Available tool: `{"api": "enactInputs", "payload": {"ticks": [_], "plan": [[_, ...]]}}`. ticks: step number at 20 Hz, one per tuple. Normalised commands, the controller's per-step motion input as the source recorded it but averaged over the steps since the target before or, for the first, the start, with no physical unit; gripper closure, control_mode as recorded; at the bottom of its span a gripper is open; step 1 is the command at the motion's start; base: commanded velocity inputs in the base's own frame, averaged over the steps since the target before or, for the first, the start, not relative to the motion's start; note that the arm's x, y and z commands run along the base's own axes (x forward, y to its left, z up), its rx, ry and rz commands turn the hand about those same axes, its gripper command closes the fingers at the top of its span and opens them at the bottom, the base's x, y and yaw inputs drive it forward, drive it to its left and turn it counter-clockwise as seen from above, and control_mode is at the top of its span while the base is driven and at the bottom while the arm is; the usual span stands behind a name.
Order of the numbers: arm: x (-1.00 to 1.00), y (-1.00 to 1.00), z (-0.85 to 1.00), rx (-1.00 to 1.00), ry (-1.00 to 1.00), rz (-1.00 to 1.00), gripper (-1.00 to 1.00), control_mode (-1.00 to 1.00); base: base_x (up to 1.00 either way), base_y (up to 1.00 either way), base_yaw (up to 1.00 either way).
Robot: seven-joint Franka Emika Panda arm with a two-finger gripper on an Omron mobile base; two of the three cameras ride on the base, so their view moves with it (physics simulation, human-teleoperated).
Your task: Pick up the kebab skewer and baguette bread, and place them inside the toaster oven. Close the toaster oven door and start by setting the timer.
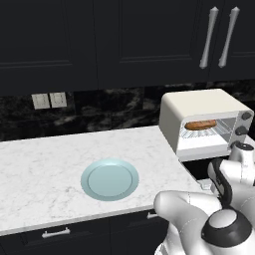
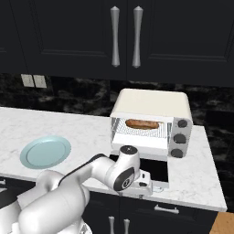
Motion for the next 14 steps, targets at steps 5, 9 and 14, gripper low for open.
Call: {"api": "enactInputs", "payload": {"ticks": [5,9,14], "plan": [[0.02,0.0,-0.03,0.0,0.0,0.0,-1.0,-1.0,0.0,0.0,0.0],[0.16,0.0,0.0,0.0,0.0,0.0,-1.0,-1.0,0.0,0.0,0.0],[0.37,0.0,0.0,0.01,0.0,0.0,-1.0,-1.0,0.0,0.0,0.0]]}}
